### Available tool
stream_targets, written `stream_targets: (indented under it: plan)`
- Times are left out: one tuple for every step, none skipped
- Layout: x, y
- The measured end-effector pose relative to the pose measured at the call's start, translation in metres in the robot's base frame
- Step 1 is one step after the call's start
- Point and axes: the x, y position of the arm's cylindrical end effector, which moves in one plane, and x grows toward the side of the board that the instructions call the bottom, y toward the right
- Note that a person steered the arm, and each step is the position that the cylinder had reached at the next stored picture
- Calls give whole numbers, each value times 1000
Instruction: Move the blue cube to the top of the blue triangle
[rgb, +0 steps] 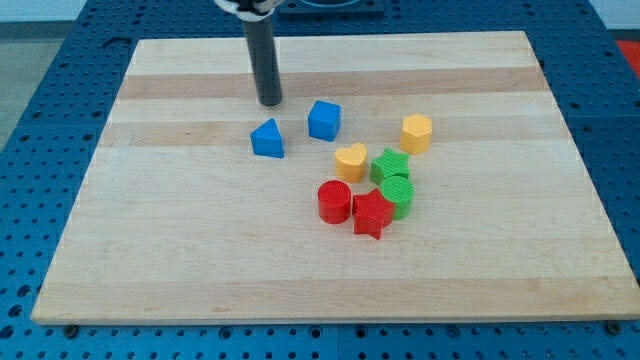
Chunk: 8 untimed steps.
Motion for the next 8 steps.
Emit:
stream_targets:
  plan:
    - [-4,65]
    - [14,107]
    - [42,108]
    - [44,104]
    - [44,104]
    - [45,112]
    - [46,113]
    - [57,113]
